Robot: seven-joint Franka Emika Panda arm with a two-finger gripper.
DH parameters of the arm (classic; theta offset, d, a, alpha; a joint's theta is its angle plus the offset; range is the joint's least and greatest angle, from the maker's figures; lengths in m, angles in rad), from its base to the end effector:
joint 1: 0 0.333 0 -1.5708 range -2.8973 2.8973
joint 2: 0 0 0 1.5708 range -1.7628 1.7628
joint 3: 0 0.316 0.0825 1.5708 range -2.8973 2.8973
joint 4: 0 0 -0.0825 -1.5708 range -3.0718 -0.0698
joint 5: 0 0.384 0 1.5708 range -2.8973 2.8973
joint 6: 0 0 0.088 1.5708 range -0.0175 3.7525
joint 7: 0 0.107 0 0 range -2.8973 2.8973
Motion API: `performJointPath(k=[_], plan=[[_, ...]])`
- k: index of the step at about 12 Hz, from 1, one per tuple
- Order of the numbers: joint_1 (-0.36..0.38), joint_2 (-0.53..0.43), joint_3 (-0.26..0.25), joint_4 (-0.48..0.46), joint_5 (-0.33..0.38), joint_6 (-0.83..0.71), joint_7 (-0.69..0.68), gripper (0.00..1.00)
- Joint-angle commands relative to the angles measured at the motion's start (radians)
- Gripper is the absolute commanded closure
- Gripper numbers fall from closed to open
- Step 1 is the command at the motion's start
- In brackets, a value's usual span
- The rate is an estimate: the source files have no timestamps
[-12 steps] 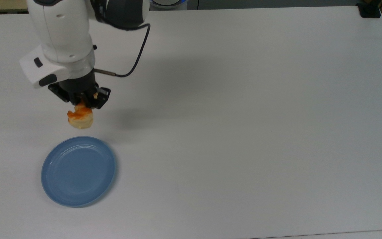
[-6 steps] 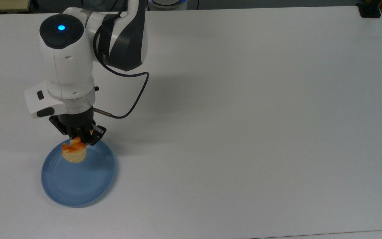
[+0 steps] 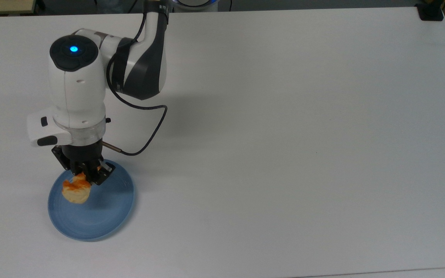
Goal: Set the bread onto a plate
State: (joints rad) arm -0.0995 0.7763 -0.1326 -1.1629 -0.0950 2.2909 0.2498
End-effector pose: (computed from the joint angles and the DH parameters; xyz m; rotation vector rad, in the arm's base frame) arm 0.7730 -0.1506 0.3728 2.8789 -0.5500 0.5317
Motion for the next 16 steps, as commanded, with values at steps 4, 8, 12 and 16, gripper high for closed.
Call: performJointPath(k=[4,8,12,16], plan=[[0.02,0.015,-0.021,0.022,-0.014,0.021,0.077,0.0],[0.024,-0.003,-0.021,0.011,-0.022,0.006,0.075,0.0],[0.058,-0.245,-0.002,-0.159,-0.035,-0.163,0.039,0.0],[0.061,-0.509,0.102,-0.378,-0.032,-0.407,-0.049,0.0]])
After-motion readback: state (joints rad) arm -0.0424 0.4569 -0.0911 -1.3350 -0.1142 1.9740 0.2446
